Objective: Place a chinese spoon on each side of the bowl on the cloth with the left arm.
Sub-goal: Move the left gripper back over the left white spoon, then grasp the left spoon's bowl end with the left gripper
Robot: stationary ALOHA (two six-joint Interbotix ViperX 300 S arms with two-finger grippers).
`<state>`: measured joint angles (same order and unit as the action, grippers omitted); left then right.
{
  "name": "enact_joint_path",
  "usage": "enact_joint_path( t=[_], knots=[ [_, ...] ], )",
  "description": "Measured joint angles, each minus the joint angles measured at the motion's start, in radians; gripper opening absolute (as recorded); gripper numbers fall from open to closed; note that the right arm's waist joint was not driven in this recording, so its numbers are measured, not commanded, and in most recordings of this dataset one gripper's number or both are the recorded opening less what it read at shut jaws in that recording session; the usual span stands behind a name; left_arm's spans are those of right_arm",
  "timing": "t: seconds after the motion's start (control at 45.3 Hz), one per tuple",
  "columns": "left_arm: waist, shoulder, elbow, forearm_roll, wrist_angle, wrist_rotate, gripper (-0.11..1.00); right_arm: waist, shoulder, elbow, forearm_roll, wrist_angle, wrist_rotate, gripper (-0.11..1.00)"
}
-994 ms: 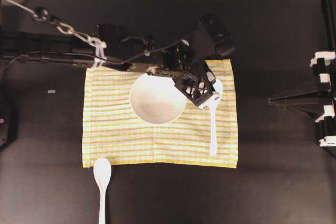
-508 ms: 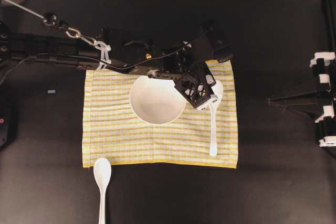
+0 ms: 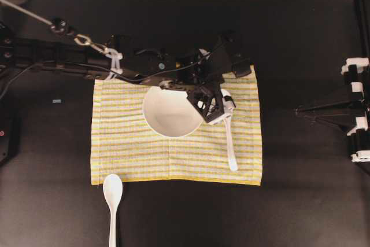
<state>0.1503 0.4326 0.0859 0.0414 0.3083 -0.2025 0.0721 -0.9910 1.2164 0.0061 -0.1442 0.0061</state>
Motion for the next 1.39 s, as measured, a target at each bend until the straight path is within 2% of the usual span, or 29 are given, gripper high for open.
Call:
enact_joint_path(
  t=[0.11,0.221,0.398,0.552,0.619,0.663,0.751,0.994,1.193,1.392],
  knots=[
    [-0.038,-0.091,0.048,0.000,0.005,0.012,0.84,0.000,0.000,0.002,0.000,0.000,0.000,0.01],
    [-0.115,-0.229,0.133,0.000,0.008,0.008,0.84,0.000,0.000,0.002,0.000,0.000,0.000,0.01],
    [-0.258,-0.433,0.331,0.000,0.008,-0.041,0.84,0.000,0.000,0.000,0.000,0.000,0.000,0.01],
    [-0.348,-0.548,0.532,0.000,-0.031,-0.207,0.84,0.000,0.000,0.002,0.000,0.000,0.000,0.01],
    [-0.387,-0.580,0.617,0.000,-0.080,-0.299,0.83,0.000,0.000,0.002,0.000,0.002,0.000,0.01],
    [-0.400,-0.594,0.657,0.000,-0.112,-0.327,0.83,0.000,0.000,0.003,0.000,0.002,0.000,0.01],
    [-0.407,-0.606,0.742,0.000,-0.189,-0.368,0.83,0.000,0.000,0.006,0.000,0.002,0.000,0.01],
    [-0.407,-0.615,0.897,0.000,-0.285,-0.373,0.83,0.000,0.000,0.021,0.000,0.006,0.000,0.01],
    [-0.405,-0.600,0.950,0.000,-0.385,-0.377,0.83,0.000,0.000,0.026,0.003,0.005,0.000,0.01],
    [-0.402,-0.558,0.957,0.000,-0.410,-0.377,0.83,0.000,0.000,0.026,0.006,0.005,0.000,0.01]
  ],
)
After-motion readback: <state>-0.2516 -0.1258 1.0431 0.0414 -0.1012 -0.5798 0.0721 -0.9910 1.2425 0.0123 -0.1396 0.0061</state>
